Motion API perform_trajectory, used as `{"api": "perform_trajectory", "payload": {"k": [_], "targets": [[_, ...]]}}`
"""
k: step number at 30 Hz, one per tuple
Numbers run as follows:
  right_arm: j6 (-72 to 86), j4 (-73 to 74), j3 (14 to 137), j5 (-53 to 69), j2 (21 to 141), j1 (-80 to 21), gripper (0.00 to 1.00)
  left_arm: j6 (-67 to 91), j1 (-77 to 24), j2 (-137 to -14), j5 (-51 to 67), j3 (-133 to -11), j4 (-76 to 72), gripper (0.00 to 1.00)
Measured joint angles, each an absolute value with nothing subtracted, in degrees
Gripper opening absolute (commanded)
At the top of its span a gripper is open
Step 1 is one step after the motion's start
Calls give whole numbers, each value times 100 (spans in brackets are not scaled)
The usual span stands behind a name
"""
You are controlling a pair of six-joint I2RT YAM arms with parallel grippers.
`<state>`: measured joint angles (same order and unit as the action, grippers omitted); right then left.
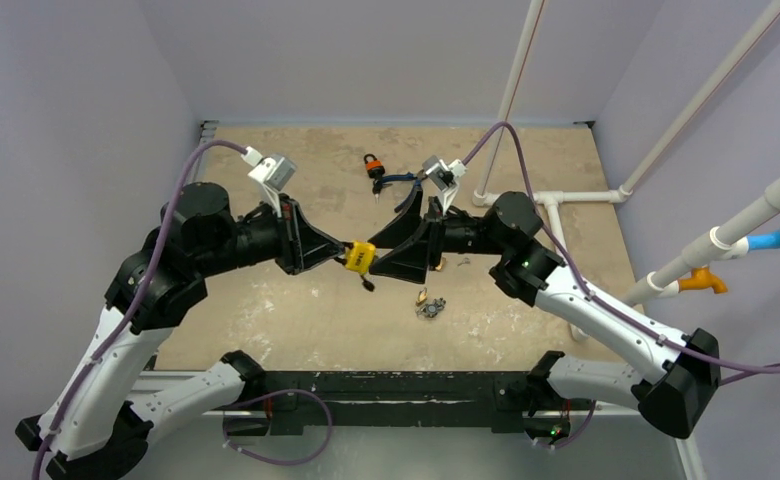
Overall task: Lock with the key
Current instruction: Lock the lock.
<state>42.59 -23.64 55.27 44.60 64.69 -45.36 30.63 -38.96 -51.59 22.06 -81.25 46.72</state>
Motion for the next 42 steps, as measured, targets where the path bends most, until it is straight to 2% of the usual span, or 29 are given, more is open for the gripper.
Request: {"api": "perform_trajectory", "payload": {"k": [2, 9, 20, 28, 42], "targets": [[4174, -2324, 5452, 4407, 6390, -4488, 86, 3087, -3570, -5026, 2265, -8053, 4744, 0], [3924, -2255, 5046, 4257, 6003, -4338, 85, 3039, -3221, -4829, 2582, -8134, 4901, 0], [3715, -2445, 5011, 4198, 6167, -4370, 70, 3131, -3192, -4932, 2967, -8211, 4733, 0], [3424, -2453, 5015, 4213, 6372, -4766, 54, 3330, -3153, -5024, 3037, -8211, 4534, 0], [3234, -2355, 5131, 4152, 6475, -4880, 48, 3393, -3148, -5013, 3120, -8206, 4414, 0]]}}
